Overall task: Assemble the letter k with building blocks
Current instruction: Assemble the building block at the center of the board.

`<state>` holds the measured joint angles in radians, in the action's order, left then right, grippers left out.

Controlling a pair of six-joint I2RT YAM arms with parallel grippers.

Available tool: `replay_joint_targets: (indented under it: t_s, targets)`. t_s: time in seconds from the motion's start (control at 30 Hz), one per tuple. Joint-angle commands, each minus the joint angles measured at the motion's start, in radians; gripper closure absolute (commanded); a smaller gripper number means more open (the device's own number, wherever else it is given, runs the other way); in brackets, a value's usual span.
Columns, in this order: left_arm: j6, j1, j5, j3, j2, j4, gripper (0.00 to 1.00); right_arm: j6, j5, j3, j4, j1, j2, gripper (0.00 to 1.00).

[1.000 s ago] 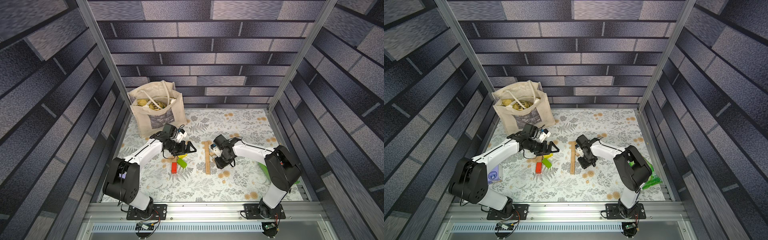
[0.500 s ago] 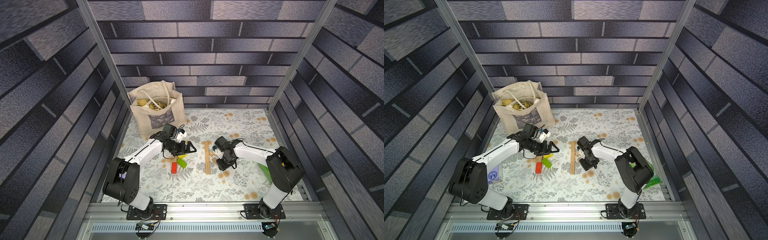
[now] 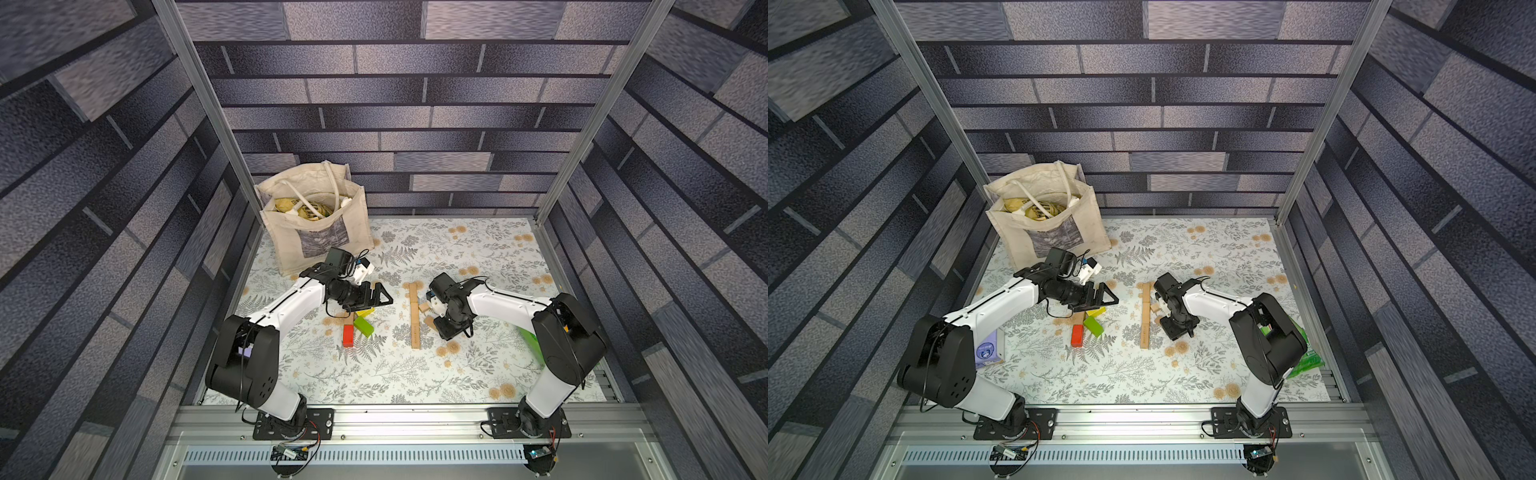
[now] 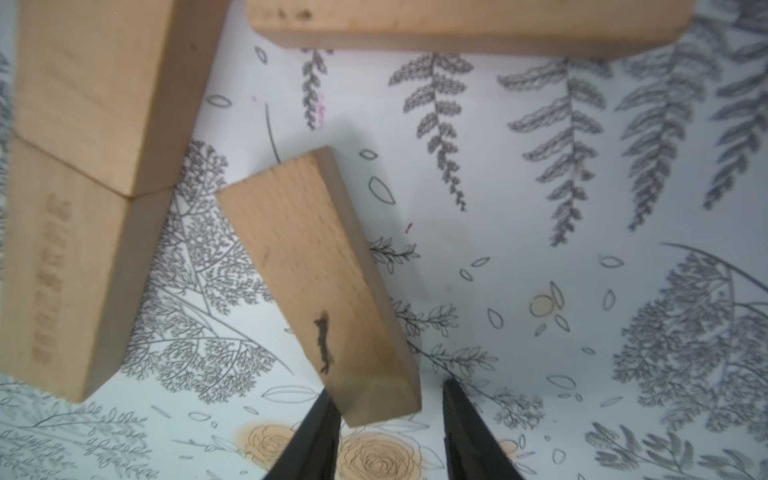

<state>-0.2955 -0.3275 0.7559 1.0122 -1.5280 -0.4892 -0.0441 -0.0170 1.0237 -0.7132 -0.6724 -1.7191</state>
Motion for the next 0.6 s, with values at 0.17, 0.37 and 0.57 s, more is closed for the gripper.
replay_joint_targets:
  t_s: [0.17, 0.37, 0.57]
  targets:
    - [0.035, -0.009, 0.013, -0.004, -0.008, -0.012, 0.00, -0.031, -0.003, 0.001, 0.019, -0.009, 0.015, 0.59]
    - [0.035, -0.010, 0.016, -0.004, -0.007, -0.011, 0.00, -0.107, 0.051, -0.067, 0.086, -0.009, 0.135, 0.58]
    - [0.036, -0.014, 0.026, 0.002, -0.019, -0.007, 0.00, -0.189, -0.010, -0.107, 0.057, -0.009, 0.178, 0.66]
